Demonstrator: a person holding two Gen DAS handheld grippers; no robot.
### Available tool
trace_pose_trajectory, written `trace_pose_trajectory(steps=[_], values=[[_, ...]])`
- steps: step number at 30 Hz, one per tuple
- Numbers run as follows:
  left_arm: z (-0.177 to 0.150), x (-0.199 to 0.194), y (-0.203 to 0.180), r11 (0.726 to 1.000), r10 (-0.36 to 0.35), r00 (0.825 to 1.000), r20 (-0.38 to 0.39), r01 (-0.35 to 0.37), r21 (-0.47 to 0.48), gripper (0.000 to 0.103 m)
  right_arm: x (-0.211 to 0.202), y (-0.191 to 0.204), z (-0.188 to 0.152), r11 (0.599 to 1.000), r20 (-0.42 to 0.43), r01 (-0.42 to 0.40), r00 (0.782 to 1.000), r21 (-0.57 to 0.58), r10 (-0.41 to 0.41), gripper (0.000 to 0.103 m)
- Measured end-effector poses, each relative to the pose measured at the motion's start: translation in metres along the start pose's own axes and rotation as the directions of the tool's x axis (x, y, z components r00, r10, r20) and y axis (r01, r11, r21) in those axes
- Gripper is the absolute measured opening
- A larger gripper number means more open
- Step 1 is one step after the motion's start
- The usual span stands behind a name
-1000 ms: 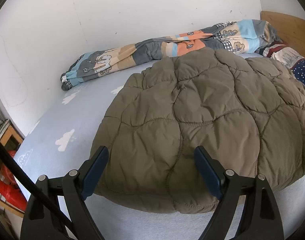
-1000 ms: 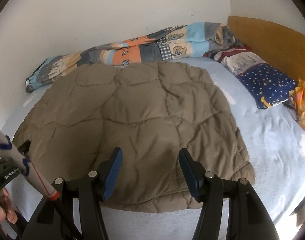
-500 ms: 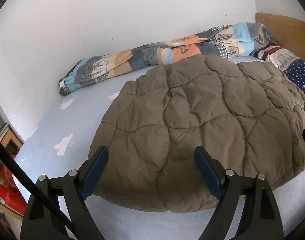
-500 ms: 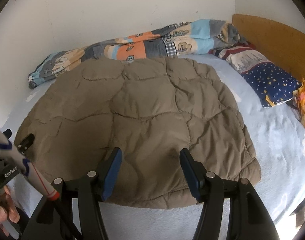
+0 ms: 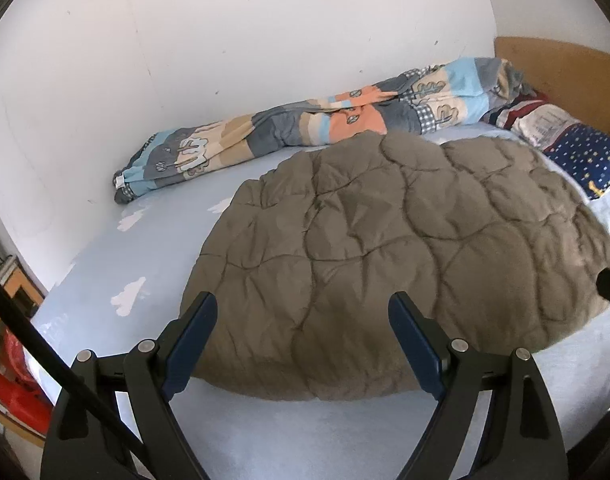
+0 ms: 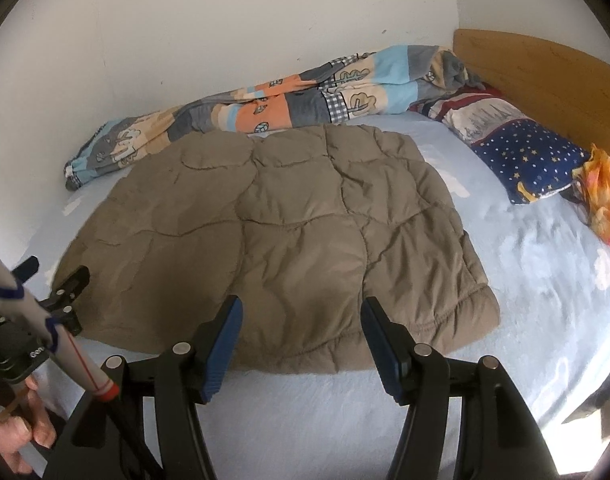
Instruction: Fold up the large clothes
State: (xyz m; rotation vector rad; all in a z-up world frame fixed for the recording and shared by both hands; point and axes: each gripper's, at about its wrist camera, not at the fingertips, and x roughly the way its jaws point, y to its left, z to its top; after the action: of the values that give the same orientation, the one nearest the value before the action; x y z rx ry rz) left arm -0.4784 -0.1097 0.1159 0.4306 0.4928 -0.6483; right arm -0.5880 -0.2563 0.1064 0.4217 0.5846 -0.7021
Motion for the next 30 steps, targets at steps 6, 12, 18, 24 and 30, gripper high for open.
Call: trace_pose_trajectory(steps=[6, 12, 18, 24, 30], values=[[0.008, -0.04, 0.013, 0.998, -0.022, 0.999, 0.036, 0.024, -0.058, 0.087, -0.039, 0.015, -0.002, 1.0, 0.035, -0.018, 0.999, -0.019, 0.019, 0.07], [0.016, -0.087, 0.035, 0.993, -0.004, 0.996, 0.093, 0.015, -0.114, 0.087, -0.085, 0.035, 0.001, 0.998, 0.099, -0.043, 0.994, -0.048, 0.048, 0.078], [0.02, -0.113, 0.051, 0.991, 0.036, 0.995, 0.096, -0.024, -0.129, 0.091, -0.12, 0.056, 0.006, 0.995, 0.146, -0.07, 0.986, -0.075, 0.081, 0.083], [0.024, -0.134, 0.065, 0.989, 0.007, 0.995, 0.1, 0.008, -0.15, 0.094, -0.144, 0.07, 0.007, 0.993, 0.177, -0.081, 0.98, -0.085, 0.096, 0.09], [0.022, -0.156, 0.078, 0.981, -0.03, 0.986, 0.167, 0.061, -0.186, 0.095, -0.15, 0.077, 0.006, 0.994, 0.167, -0.061, 0.983, -0.091, 0.076, 0.092]])
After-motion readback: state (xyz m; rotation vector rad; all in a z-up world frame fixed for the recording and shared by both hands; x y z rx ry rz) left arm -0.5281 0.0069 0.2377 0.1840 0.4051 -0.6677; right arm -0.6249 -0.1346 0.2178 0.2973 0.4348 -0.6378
